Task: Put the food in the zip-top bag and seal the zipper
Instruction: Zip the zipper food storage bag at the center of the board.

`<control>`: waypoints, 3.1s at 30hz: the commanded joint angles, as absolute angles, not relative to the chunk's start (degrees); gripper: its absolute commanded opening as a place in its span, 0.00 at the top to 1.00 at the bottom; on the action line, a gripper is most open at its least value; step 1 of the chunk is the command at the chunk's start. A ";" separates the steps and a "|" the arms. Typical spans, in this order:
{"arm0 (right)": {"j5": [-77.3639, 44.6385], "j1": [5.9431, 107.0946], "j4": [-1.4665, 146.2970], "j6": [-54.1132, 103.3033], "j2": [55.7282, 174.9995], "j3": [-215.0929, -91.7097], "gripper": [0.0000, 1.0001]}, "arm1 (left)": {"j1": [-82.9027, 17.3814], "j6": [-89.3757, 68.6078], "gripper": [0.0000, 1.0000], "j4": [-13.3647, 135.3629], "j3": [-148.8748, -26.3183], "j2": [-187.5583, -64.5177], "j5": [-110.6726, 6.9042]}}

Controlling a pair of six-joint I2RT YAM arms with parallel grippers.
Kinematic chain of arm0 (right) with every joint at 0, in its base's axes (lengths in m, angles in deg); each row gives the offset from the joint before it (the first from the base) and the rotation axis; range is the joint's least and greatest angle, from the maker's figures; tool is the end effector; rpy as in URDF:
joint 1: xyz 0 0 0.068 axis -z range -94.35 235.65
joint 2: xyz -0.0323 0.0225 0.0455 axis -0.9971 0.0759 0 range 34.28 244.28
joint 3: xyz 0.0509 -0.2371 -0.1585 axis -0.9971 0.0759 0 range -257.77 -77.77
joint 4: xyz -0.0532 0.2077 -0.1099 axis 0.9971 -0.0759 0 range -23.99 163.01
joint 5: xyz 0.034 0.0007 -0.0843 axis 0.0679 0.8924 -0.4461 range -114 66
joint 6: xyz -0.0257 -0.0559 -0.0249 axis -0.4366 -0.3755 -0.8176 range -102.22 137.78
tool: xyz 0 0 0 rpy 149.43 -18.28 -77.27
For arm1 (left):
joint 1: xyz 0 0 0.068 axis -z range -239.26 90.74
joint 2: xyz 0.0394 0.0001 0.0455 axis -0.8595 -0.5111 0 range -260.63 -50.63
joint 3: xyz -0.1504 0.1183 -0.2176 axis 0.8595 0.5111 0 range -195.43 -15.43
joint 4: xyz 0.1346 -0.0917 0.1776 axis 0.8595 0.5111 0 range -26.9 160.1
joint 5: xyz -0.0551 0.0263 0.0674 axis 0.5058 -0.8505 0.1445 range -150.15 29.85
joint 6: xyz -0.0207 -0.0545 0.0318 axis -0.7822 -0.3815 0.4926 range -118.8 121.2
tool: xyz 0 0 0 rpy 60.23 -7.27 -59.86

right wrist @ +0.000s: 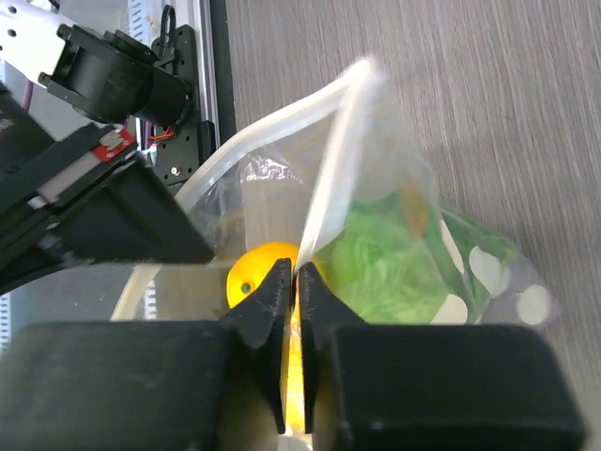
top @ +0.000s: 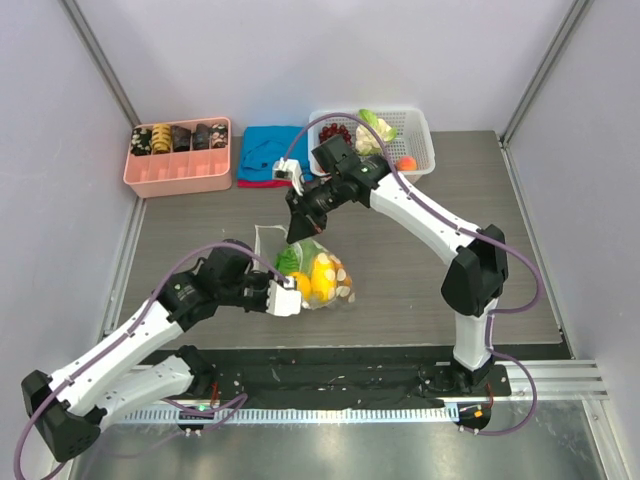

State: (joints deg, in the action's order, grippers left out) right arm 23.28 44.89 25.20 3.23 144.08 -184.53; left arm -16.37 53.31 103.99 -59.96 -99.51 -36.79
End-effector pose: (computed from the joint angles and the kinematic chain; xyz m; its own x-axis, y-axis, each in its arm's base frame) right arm 0.2856 0.2973 0.3414 -0.3690 -0.5430 -0.7543 -0.9164 0.0770 0.3929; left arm 0.0943 -0.1160 0.2816 0.3352 0.6776 -0.6546 0.9198 -0.0851 0.3829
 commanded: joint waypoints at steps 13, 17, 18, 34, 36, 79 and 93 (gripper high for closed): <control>15.82 52.16 47.82 6.26 101.51 -150.00 0.19 | -15.14 23.27 1.00 91.76 -65.69 -104.40 -37.73; 13.09 52.07 55.42 11.07 88.80 -136.59 0.20 | -15.14 17.39 1.00 89.65 -68.42 -107.76 -36.86; 13.00 51.64 57.17 12.14 87.12 -132.74 0.21 | -15.14 16.85 1.00 89.47 -69.30 -108.20 -36.59; 7.90 47.15 67.56 -3.14 89.47 -124.70 0.29 | -14.44 12.18 1.00 91.40 -76.60 -114.53 -34.39; 7.64 47.15 68.61 -3.05 89.92 -124.70 0.28 | -14.09 12.62 1.00 91.75 -76.42 -114.44 -34.13; 8.60 44.86 71.25 -6.57 90.27 -124.26 0.99 | -12.33 26.51 0.57 83.14 -82.66 -120.06 -26.92; 10.01 44.95 71.25 -8.49 90.01 -123.47 0.99 | -11.80 34.24 0.53 89.03 -84.77 -116.72 -29.56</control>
State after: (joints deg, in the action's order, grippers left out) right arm 8.53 45.20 67.43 -6.32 91.49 -123.59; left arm -12.15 30.56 88.31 -82.25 -117.33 -30.10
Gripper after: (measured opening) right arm 0.017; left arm 0.439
